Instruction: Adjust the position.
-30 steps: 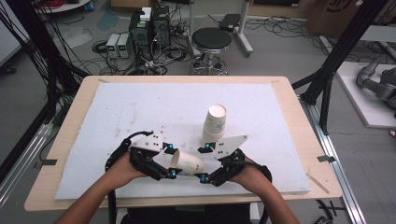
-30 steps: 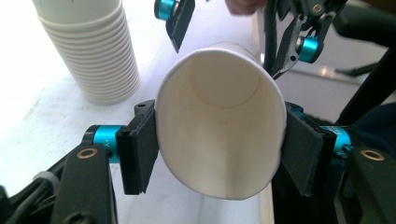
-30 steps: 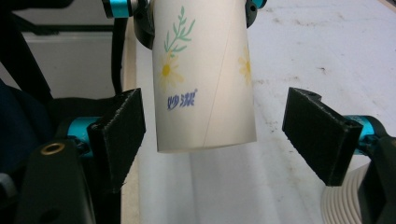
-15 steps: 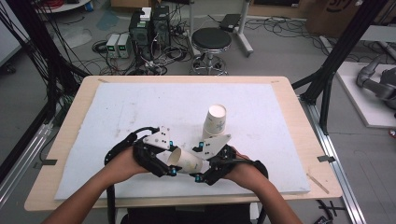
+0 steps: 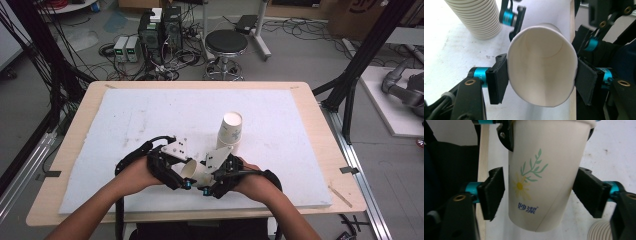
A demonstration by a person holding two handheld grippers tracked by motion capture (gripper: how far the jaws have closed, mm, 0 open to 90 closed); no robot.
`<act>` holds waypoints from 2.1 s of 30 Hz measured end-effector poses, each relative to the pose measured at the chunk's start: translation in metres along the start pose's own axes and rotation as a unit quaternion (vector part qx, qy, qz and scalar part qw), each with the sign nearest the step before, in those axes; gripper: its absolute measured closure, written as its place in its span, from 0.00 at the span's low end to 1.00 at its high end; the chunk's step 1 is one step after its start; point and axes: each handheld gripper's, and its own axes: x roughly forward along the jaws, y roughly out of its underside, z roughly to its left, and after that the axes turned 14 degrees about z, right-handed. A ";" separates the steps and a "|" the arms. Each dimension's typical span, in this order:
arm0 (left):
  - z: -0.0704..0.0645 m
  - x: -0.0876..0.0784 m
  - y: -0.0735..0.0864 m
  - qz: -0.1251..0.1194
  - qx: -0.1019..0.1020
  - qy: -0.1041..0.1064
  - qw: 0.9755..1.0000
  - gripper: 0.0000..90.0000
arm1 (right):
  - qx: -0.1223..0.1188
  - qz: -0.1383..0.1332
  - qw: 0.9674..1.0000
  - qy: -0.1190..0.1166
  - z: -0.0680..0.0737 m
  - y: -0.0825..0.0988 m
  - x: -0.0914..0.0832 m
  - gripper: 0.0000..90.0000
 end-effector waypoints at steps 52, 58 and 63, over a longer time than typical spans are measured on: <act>0.011 0.021 0.101 -0.292 -0.152 -0.096 0.939 0.20 | 0.175 -0.171 0.967 0.071 0.006 0.121 -0.025 0.41; 0.012 0.028 0.107 -0.286 -0.157 -0.111 0.939 0.21 | 0.205 -0.199 0.954 0.086 0.004 0.135 -0.030 0.40; 0.012 0.033 0.115 -0.288 -0.173 -0.127 0.933 0.21 | 0.243 -0.219 0.939 0.110 0.001 0.153 -0.034 0.40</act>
